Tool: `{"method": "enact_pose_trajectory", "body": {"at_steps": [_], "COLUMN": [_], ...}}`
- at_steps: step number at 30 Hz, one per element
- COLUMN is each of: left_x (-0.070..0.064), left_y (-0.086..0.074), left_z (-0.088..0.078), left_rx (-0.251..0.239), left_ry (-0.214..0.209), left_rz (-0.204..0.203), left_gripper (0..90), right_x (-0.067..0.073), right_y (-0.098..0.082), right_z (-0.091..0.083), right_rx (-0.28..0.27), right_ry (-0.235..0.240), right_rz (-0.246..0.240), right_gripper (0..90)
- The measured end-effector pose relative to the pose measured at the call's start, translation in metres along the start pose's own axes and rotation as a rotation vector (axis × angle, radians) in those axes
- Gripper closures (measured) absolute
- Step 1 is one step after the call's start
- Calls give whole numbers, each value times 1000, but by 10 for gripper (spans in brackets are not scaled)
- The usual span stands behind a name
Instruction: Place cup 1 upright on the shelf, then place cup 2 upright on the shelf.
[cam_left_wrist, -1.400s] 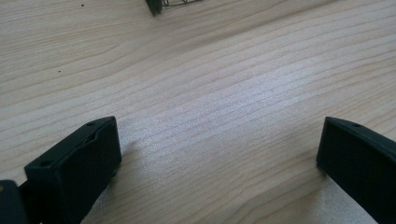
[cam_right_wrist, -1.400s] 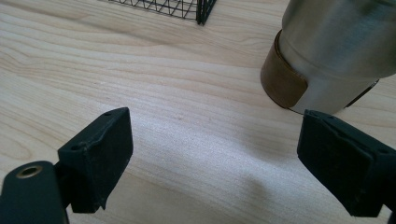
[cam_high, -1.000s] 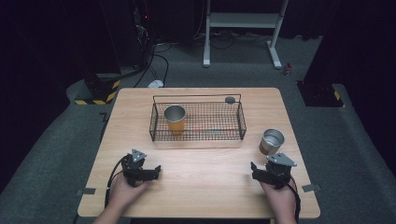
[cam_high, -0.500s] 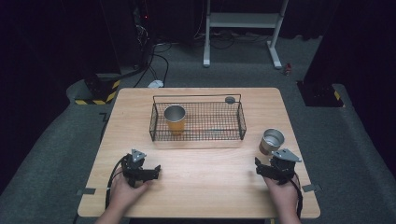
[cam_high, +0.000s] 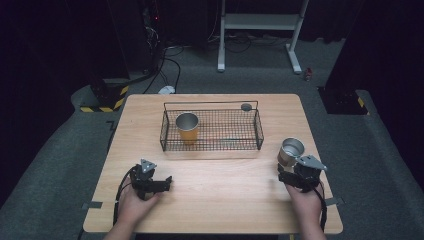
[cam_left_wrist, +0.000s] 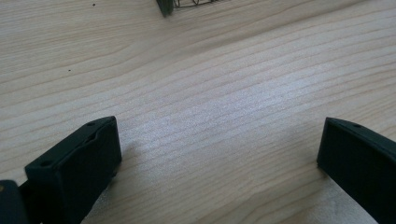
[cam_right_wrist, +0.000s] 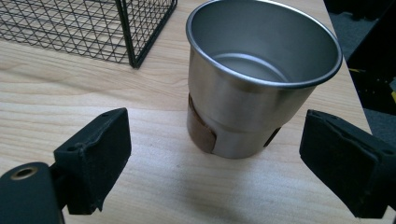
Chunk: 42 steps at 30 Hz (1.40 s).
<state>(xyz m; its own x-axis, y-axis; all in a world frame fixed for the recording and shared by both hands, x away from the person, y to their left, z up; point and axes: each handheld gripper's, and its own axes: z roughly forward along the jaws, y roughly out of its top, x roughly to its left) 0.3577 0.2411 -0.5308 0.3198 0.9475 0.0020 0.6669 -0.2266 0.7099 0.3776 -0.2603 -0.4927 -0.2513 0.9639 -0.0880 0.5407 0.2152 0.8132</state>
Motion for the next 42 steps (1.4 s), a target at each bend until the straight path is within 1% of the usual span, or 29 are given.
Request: {"method": "enact_pose_trajectory", "body": {"at_steps": [1,2,3,4,6,8,10,11,13,14,15,16,18,20,21,23,25,27,29,32,35,37,38,42], "left_x": [0,0,0,0,0,0,0,0,0,0,0,0,0,0,0,0,0,0,0,0,0,0,0,0], "left_y": [0,0,0,0,0,0,0,0,0,0,0,0,0,0,0,0,0,0,0,0,0,0,0,0], "left_z": [0,0,0,0,0,0,0,0,0,0,0,0,0,0,0,0,0,0,0,0,0,0,0,0], "left_rx": [0,0,0,1,0,0,1,1,1,0,1,1,1,1,1,1,1,1,1,1,1,1,1,1], "left_ry": [0,0,1,1,1,1,1,1,1,2,1,1,1,1,1,1,1,1,1,1,1,1,1,1], "left_rz": [0,0,-1,-1,-2,-2,-1,-2,-1,-2,-2,-1,-1,-1,-1,-1,-1,-1,-1,-1,-1,-1,-1,-1], "left_gripper": [0,0,0,0,0,0,0,0,0,0,0,0,0,0,0,0,0,0,0,0,0,0,0,0], "right_x": [0,-2,-2,-4,-6,-8,-11,-12,-14,-15,-16,-18,-20,-21,-21,-20,-20,-21,-22,-24,-22,-22,-22,-23], "right_y": [1,1,1,2,2,2,3,4,5,6,8,10,12,13,14,16,18,20,21,23,24,24,23,22], "right_z": [1,1,1,2,2,4,6,8,9,11,14,16,21,27,31,35,38,40,41,44,47,49,49,48], "right_rx": [1,-5,-5,-13,-15,-15,-24,-30,-47,-47,-46,-42,-39,-35,-29,-28,-27,-32,-33,-38,-42,-34,-33,-40], "right_ry": [-7,-17,-17,-20,-19,-21,-21,-8,3,-2,9,6,12,12,19,10,7,6,5,11,10,17,14,14], "right_rz": [-7,0,0,12,11,31,35,49,54,55,59,59,86,81,77,70,75,91,90,107,88,92,88,88], "right_gripper": [92,92,92,92,92,92,92,92,92,93,93,93,94,94,93,95,101,108,111,124,146,154,173,180]}}
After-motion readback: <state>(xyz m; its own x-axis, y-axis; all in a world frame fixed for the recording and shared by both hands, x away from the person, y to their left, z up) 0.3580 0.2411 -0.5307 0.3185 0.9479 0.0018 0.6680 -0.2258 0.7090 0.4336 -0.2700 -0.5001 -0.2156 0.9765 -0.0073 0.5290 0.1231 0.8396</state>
